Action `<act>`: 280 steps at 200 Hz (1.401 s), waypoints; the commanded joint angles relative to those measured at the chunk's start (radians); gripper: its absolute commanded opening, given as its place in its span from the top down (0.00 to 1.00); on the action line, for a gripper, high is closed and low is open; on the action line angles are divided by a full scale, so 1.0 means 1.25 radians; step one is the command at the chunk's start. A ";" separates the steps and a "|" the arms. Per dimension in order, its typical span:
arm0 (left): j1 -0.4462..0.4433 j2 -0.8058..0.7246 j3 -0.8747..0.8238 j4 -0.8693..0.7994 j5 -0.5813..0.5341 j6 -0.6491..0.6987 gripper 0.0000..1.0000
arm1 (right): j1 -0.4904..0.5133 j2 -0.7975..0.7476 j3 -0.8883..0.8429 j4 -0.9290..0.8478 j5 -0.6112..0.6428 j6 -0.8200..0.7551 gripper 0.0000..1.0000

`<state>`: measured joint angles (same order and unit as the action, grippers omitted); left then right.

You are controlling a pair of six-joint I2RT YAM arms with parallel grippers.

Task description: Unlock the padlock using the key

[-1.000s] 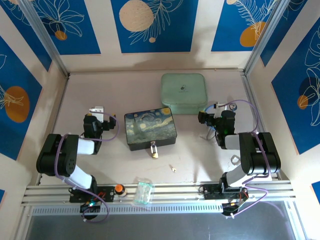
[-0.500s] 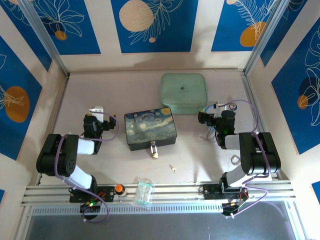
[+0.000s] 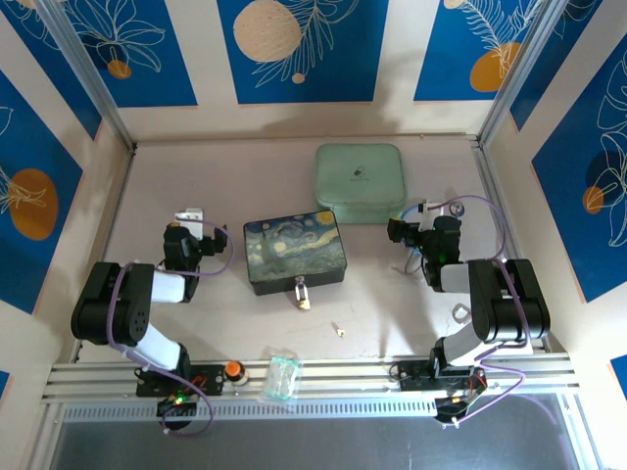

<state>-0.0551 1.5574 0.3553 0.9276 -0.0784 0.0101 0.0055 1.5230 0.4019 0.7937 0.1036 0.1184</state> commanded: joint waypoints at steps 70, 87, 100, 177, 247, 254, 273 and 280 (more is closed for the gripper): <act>0.001 -0.010 -0.018 0.063 -0.030 -0.006 0.01 | -0.002 -0.025 0.012 -0.004 -0.002 -0.012 0.01; 0.001 -0.056 -0.018 0.021 -0.070 -0.017 0.00 | -0.001 -0.065 0.032 -0.074 0.005 -0.011 0.01; 0.001 -0.099 -0.007 -0.041 -0.113 -0.032 0.01 | 0.000 -0.099 0.059 -0.156 0.005 -0.007 0.01; 0.002 -0.340 -0.020 -0.235 -0.218 -0.295 0.01 | 0.022 -0.364 0.073 -0.374 0.011 0.103 0.01; 0.015 -0.458 0.066 -0.465 0.162 -0.572 0.01 | -0.004 -0.465 0.190 -0.740 -0.219 0.279 0.01; 0.015 -0.463 0.064 -0.465 0.190 -0.618 0.01 | 0.011 -0.467 0.197 -0.769 -0.223 0.282 0.01; 0.013 -0.482 0.061 -0.474 0.263 -0.695 0.01 | 0.070 -0.473 0.222 -0.862 -0.200 0.273 0.01; 0.010 -0.493 0.063 -0.502 0.280 -0.713 0.00 | 0.094 -0.475 0.232 -0.901 -0.182 0.270 0.01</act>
<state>-0.0471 0.9806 0.4061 0.3927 0.0879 -0.6991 0.0418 0.9501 0.6373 -0.0933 -0.0952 0.4397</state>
